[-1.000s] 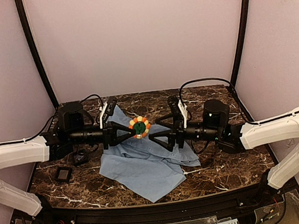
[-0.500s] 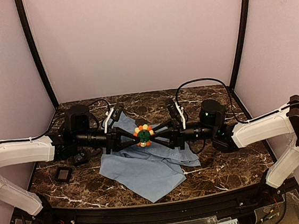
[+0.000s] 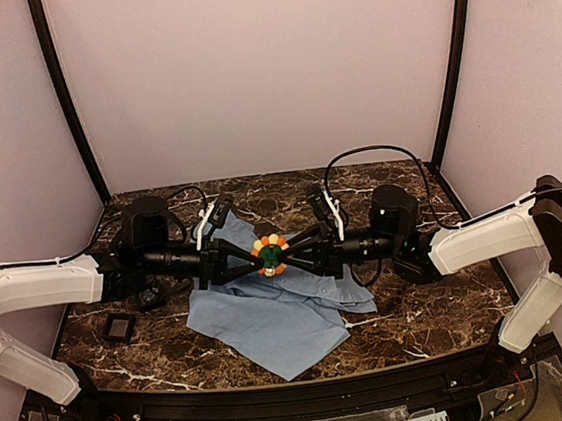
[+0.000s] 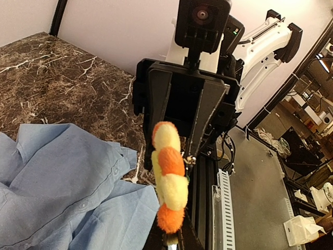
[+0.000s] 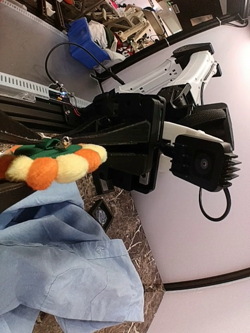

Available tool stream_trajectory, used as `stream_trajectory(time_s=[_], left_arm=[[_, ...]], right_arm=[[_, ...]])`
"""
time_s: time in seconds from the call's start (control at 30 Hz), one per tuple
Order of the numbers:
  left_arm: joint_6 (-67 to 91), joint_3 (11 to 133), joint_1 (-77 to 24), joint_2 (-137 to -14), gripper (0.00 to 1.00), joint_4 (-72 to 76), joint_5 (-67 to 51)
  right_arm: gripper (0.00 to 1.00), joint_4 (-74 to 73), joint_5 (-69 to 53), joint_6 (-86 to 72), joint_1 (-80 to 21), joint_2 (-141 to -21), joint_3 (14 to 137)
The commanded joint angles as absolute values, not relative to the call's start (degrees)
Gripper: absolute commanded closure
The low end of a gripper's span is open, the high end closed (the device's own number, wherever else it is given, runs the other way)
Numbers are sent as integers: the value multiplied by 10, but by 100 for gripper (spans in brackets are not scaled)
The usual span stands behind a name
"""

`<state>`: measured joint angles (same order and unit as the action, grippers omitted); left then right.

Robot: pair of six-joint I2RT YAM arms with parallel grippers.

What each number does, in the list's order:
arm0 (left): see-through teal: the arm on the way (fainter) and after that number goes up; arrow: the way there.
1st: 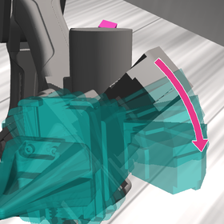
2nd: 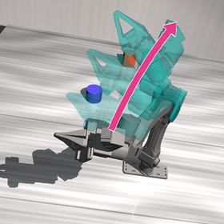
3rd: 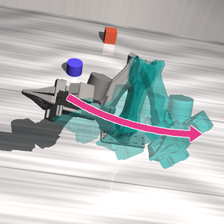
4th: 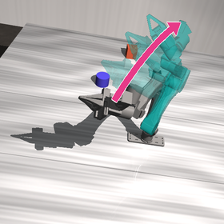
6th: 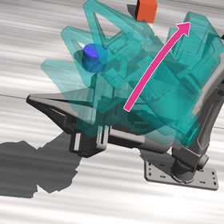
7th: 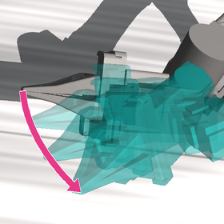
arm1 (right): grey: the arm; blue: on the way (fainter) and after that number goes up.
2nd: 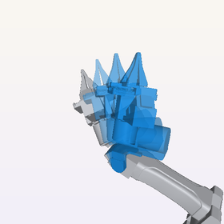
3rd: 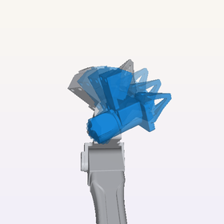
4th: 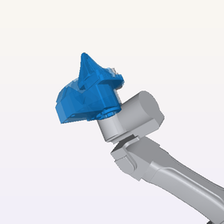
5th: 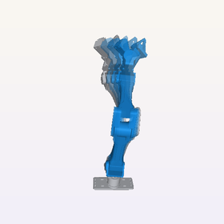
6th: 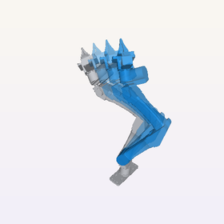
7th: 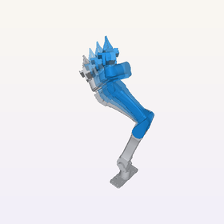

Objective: Remove the brooch from the garment
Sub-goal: Pass from the left arm to the right

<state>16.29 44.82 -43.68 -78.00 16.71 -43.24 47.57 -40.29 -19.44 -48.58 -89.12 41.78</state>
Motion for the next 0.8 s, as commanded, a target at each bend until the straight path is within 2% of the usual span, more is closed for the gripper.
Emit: stream_trajectory(time_s=[0.0, 0.2, 0.27, 0.33, 0.43, 0.5, 0.57, 0.77], left_arm=[[156, 462, -439, -786, 99, 174, -432], [151, 464, -440, -789, 99, 168, -427], [147, 464, -439, -788, 97, 163, -422], [141, 465, -439, -786, 89, 157, -413], [134, 463, -440, -783, 65, 154, -400], [129, 460, -440, -780, 55, 156, -392], [120, 458, -442, -778, 48, 151, -373], [99, 459, -451, -778, 40, 140, -347]], right_arm=[[80, 492, -427, -200, -488, -901, 437], [99, 491, -424, -201, -489, -905, 440], [100, 489, -422, -201, -489, -905, 440], [100, 486, -418, -202, -489, -904, 441], [100, 483, -416, -203, -489, -904, 441], [100, 483, -418, -206, -490, -905, 441], [100, 486, -422, -211, -490, -905, 441], [100, 480, -424, -213, -490, -909, 445]])
